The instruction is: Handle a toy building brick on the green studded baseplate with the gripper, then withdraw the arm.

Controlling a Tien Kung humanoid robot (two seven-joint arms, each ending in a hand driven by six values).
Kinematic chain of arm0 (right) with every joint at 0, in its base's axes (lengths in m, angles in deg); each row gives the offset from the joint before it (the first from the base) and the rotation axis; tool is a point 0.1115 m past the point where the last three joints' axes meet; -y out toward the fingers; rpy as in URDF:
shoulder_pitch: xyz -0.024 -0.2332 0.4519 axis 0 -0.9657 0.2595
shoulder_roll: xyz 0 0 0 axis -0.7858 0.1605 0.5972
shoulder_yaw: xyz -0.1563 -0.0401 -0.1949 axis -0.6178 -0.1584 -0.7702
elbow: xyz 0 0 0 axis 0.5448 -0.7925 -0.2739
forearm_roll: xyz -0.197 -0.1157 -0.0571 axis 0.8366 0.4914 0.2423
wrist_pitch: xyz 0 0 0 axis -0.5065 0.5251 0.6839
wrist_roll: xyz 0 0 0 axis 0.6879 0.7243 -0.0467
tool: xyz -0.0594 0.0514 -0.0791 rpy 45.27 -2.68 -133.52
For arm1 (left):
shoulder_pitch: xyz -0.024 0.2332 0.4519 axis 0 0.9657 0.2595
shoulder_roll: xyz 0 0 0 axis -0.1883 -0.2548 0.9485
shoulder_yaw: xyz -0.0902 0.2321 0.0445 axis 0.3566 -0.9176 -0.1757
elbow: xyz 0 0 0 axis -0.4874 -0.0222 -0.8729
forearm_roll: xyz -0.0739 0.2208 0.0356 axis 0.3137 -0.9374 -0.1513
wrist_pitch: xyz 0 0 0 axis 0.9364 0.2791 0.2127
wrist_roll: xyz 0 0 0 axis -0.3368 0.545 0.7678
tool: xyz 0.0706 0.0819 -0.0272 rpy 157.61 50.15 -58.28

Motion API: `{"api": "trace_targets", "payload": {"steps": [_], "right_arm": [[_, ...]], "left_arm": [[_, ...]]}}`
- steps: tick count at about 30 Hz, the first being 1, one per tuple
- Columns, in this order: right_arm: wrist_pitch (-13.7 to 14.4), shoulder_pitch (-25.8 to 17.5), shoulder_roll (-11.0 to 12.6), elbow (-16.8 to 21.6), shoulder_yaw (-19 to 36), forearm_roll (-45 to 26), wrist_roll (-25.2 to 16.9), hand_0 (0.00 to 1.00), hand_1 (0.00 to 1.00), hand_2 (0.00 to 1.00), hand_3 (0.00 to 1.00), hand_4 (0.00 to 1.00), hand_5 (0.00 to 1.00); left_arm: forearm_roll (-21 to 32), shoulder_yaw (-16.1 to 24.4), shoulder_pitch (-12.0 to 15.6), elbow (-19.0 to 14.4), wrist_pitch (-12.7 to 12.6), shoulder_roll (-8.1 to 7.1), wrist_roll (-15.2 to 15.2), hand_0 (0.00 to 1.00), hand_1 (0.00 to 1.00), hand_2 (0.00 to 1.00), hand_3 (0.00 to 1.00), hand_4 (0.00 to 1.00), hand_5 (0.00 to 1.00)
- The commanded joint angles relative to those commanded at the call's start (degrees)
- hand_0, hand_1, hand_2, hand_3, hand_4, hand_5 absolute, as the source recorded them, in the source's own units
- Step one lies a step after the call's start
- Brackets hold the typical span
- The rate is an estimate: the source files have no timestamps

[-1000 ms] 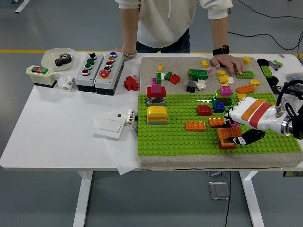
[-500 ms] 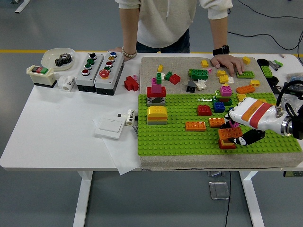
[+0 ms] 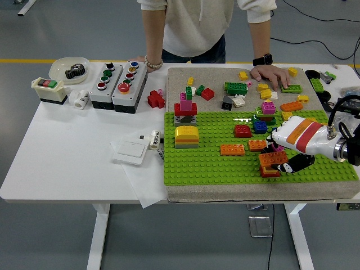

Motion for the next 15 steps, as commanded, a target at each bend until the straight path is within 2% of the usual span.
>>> {"api": "trace_targets", "payload": {"steps": [15], "right_arm": [[-0.37,-0.21,-0.19,-0.04,0.44,-0.13,0.01,0.261,0.437,0.569,0.556,0.796,0.423]], "left_arm": [[-0.44,0.34,0.19,0.03,0.14,0.02,-0.1,0.422,0.471,0.487,0.596,0.619,0.761]]}}
